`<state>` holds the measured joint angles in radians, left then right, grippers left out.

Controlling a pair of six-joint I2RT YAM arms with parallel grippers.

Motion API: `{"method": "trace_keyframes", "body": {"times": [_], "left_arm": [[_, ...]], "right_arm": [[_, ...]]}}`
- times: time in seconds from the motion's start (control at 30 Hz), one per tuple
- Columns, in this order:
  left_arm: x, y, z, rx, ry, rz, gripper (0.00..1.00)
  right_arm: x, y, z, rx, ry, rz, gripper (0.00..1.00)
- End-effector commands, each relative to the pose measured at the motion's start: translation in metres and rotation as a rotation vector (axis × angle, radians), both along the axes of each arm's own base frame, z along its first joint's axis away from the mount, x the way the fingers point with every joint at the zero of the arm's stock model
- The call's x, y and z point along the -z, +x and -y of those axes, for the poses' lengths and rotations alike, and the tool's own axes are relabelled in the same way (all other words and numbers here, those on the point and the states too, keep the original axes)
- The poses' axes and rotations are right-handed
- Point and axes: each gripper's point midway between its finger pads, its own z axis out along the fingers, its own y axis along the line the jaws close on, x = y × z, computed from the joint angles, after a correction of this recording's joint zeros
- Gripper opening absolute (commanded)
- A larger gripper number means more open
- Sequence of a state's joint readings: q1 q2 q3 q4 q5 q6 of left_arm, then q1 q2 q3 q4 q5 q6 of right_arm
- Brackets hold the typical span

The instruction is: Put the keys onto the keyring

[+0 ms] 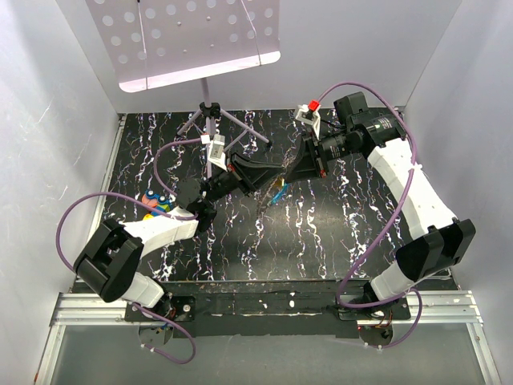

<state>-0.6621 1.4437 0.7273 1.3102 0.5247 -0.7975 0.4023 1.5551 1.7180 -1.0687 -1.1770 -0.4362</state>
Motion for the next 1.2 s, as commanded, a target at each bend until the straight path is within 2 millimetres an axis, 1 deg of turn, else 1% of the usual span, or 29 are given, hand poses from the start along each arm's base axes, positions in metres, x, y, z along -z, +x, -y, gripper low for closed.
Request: {"method": "trace_keyframes", "body": {"times": [0.0,0.03,0.17,0.27,0.43,0.53,0.6,0.73,0.83,1.17], "left_arm": [[-0.034,-0.009,-0.018,-0.041,-0.122,0.126,0.00],[-0.034,-0.010,-0.018,-0.043,-0.118,0.132,0.00],[-0.031,-0.013,-0.016,-0.038,-0.088,0.153,0.00],[-0.030,-0.015,-0.016,-0.033,-0.081,0.157,0.00],[-0.032,-0.018,-0.016,-0.016,-0.081,0.165,0.00],[-0.034,-0.024,-0.016,0.007,-0.082,0.190,0.00],[-0.034,-0.030,-0.017,0.023,-0.081,0.218,0.00],[-0.034,-0.033,-0.023,0.020,-0.078,0.246,0.00],[-0.037,-0.034,-0.025,0.019,-0.083,0.255,0.00],[-0.045,-0.036,-0.026,0.037,-0.111,0.255,0.00]], "right_arm": [[-0.010,-0.008,-0.003,-0.027,0.031,0.010,0.17],[-0.013,-0.009,-0.002,-0.029,0.032,0.024,0.22],[-0.019,-0.010,0.003,-0.019,0.023,0.081,0.34],[-0.025,-0.008,0.006,-0.014,0.025,0.107,0.39],[-0.029,-0.004,0.008,-0.014,0.020,0.157,0.43],[-0.030,-0.003,0.008,-0.024,0.025,0.187,0.43],[-0.032,-0.005,0.008,-0.041,0.041,0.222,0.44],[-0.038,-0.013,0.011,-0.073,0.069,0.279,0.45],[-0.039,-0.017,0.009,-0.093,0.100,0.271,0.45],[-0.031,0.000,0.003,-0.048,0.074,0.211,0.45]]}}
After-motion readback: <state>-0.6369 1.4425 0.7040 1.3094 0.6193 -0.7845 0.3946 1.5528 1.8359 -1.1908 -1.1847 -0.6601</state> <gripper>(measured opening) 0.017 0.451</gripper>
